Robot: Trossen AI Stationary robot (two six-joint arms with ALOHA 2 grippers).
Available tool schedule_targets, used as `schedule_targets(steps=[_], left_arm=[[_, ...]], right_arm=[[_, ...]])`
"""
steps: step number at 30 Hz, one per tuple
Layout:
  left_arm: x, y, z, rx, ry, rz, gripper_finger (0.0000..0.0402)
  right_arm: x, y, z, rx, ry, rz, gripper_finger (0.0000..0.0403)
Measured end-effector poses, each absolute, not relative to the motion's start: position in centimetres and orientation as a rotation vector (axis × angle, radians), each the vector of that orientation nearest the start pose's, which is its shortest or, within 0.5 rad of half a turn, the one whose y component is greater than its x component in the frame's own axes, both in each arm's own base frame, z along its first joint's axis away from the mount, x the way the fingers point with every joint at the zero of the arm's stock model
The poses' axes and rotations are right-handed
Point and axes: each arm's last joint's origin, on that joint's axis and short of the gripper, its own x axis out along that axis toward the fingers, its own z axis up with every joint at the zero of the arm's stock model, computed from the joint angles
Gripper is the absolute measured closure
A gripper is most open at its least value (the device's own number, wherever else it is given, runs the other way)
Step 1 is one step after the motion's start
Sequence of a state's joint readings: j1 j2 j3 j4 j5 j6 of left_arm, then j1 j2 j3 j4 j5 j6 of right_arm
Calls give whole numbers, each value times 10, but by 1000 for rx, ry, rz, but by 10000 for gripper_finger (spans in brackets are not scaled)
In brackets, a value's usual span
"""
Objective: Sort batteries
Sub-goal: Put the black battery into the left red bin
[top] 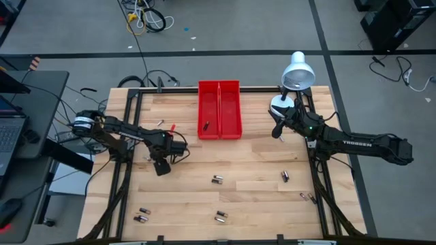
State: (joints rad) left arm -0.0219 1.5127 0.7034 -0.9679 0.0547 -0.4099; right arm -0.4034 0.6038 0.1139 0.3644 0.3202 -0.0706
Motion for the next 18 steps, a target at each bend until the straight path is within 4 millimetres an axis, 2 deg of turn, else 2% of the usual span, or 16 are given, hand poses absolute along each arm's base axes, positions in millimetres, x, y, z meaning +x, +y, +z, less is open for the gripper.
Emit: schedule_targets(steps=[10, 13, 18], left_arm=[[194, -6, 131, -318, 1755, 292, 205], [194, -6, 131, -322, 1753, 290, 228], [200, -6, 135, -336, 1734, 285, 290]], right_arm=[[127, -64, 179, -67, 156, -717, 286], [127, -64, 179, -66, 157, -717, 286], [127, -64, 179, -66, 156, -717, 286]])
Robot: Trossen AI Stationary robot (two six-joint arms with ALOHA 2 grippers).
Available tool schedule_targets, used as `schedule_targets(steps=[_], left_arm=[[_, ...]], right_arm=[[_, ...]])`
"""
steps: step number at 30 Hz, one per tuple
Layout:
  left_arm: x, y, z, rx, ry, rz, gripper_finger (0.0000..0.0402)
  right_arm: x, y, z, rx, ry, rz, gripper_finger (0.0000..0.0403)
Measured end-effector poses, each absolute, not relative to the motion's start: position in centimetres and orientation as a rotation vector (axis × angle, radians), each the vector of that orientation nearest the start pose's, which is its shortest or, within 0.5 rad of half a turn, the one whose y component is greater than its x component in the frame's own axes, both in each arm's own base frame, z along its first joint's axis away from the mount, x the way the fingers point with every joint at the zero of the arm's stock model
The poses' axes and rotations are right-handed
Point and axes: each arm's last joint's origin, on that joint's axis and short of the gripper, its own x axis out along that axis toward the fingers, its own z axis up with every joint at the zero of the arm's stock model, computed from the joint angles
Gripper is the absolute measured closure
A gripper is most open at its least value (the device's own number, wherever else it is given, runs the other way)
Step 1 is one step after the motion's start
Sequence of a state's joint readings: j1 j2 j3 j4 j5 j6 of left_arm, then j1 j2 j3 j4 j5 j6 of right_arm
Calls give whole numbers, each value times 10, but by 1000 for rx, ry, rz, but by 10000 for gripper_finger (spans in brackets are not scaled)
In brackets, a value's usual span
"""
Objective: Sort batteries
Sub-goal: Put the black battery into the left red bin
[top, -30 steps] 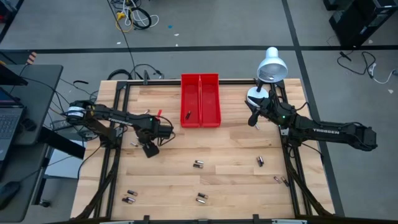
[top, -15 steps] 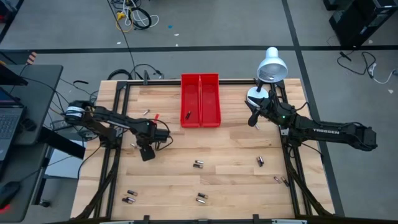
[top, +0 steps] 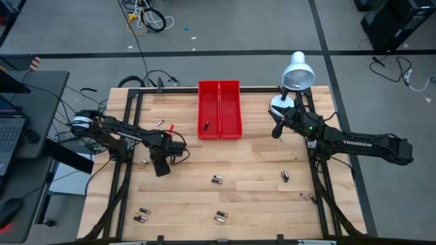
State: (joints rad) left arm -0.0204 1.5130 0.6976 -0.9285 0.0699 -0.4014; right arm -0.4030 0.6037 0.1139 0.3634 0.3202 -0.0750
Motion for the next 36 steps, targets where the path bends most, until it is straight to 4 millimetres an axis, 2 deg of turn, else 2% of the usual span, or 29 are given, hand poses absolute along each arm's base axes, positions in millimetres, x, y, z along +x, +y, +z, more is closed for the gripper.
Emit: schedule_targets(steps=[6, 12, 17, 25, 30, 33, 36], left_arm=[[211, -6, 141, -333, 1668, 277, 340], [224, -6, 153, -353, 1610, 286, 333], [243, 0, 179, -300, 1524, 311, 331], [277, 28, 233, -169, 1256, 466, 335], [301, 40, 269, -74, 969, 624, 335], [315, 46, 281, -13, 765, 669, 336], [326, 55, 286, -11, 663, 667, 336]], right_arm=[[127, -64, 179, -66, 156, -717, 286], [127, -64, 179, -72, 158, -717, 286], [127, -64, 179, -73, 158, -717, 286], [127, -64, 179, -73, 157, -717, 286], [127, -64, 179, -73, 158, -717, 286], [127, -64, 179, -73, 157, -717, 286], [127, -64, 179, -73, 158, -717, 286]])
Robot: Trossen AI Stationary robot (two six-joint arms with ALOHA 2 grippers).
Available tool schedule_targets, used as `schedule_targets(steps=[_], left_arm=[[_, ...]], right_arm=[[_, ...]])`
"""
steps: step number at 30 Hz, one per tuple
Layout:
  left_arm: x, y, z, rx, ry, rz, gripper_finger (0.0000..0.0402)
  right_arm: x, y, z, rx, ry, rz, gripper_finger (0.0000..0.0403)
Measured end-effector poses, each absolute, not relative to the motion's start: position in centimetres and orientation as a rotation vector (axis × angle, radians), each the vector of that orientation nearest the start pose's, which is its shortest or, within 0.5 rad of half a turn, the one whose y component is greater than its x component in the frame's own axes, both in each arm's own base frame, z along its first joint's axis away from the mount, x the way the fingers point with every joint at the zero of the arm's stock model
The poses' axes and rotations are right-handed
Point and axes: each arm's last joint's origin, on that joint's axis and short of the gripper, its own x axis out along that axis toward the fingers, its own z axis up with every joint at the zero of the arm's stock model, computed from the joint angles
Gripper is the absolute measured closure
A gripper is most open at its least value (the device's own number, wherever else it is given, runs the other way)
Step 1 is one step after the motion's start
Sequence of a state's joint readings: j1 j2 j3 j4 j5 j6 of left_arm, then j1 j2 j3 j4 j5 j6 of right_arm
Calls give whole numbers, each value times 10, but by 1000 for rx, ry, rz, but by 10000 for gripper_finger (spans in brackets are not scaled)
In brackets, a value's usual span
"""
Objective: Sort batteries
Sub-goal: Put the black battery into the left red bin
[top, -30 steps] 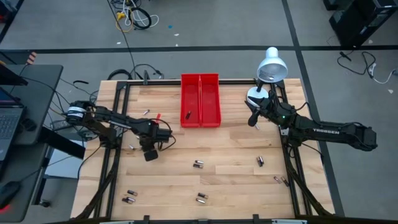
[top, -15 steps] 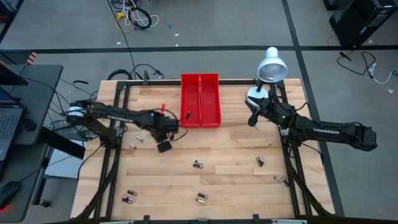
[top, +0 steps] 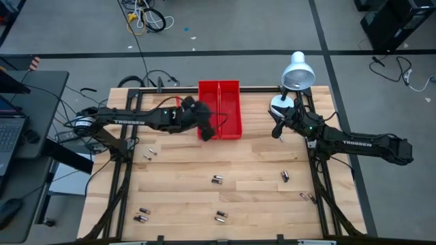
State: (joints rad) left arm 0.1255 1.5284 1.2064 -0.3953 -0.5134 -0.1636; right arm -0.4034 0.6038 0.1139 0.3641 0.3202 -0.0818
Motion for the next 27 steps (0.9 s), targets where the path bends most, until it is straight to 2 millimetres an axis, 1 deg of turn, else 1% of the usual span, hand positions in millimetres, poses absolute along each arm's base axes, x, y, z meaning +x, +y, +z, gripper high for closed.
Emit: schedule_targets(steps=[4, 7, 9, 11, 14, 16, 19, 22, 24, 26, 27], left_arm=[[329, 73, 276, -28, 677, 717, 335], [331, 87, 267, -36, 707, 754, 324], [332, 94, 262, -49, 715, 777, 312], [332, 100, 259, -105, 699, 817, 294], [331, 104, 258, -170, 689, 820, 264], [330, 103, 258, -183, 700, 816, 244], [328, 99, 262, -188, 777, 780, 220], [322, 92, 275, -238, 905, 716, 210], [315, 85, 287, -308, 998, 697, 209], [308, 75, 298, -399, 1086, 683, 209], [304, 68, 300, -441, 1138, 678, 209]], right_arm=[[127, -64, 179, -73, 158, -718, 286], [126, -65, 179, -71, 158, -722, 286], [126, -65, 179, -70, 158, -724, 286], [126, -65, 179, -70, 158, -724, 286], [126, -65, 179, -71, 157, -724, 286], [126, -65, 179, -72, 155, -724, 286], [126, -65, 180, -72, 150, -724, 286], [126, -65, 180, -73, 149, -724, 286], [126, -65, 180, -73, 144, -724, 286], [126, -65, 181, -73, 140, -724, 286], [126, -65, 181, -73, 141, -724, 286]])
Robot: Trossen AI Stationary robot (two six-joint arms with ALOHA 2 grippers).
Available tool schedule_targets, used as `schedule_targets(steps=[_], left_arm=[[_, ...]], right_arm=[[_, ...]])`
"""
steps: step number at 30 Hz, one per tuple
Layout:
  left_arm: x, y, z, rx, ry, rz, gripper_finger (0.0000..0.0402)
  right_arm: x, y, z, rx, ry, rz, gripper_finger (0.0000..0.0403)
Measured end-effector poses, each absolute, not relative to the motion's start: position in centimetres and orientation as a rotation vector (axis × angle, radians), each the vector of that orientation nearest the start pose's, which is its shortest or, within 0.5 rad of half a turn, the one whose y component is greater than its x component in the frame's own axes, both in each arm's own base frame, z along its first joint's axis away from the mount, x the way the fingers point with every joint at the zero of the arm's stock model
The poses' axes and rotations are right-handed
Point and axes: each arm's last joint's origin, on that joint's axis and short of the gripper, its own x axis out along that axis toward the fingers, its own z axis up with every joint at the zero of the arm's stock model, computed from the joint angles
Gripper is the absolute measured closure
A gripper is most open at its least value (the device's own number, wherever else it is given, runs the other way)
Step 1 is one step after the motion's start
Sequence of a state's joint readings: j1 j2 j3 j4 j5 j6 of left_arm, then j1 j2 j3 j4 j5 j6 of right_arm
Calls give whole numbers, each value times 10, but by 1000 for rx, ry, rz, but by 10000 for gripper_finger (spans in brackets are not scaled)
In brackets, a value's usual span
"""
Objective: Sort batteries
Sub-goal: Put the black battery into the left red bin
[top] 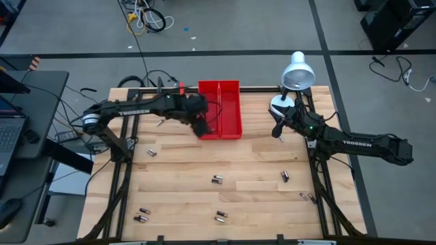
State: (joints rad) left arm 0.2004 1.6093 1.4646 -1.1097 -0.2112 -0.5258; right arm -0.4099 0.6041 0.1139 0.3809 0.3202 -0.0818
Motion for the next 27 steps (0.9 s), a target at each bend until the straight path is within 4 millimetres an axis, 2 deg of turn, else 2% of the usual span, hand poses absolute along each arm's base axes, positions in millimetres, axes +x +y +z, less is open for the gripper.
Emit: schedule_targets(steps=[2, 5, 10, 13, 16, 22, 27], left_arm=[[295, 49, 299, -516, 1268, 657, 209], [282, 15, 290, -531, 1456, 655, 209], [268, -41, 266, -664, 1628, 632, 209], [268, -77, 254, -733, 1572, 624, 209], [266, -104, 245, -794, 1474, 657, 209], [259, -139, 231, -997, 1420, 689, 208], [245, -162, 223, -1076, 1415, 755, 208]], right_arm=[[126, -65, 180, -66, 147, -724, 286], [126, -65, 177, -31, 170, -726, 286], [124, -64, 168, 7, 246, -725, 286], [124, -64, 168, 8, 255, -725, 286], [125, -64, 169, 7, 243, -725, 286], [126, -65, 179, -44, 150, -725, 286], [127, -64, 183, -28, 99, -703, 286]])
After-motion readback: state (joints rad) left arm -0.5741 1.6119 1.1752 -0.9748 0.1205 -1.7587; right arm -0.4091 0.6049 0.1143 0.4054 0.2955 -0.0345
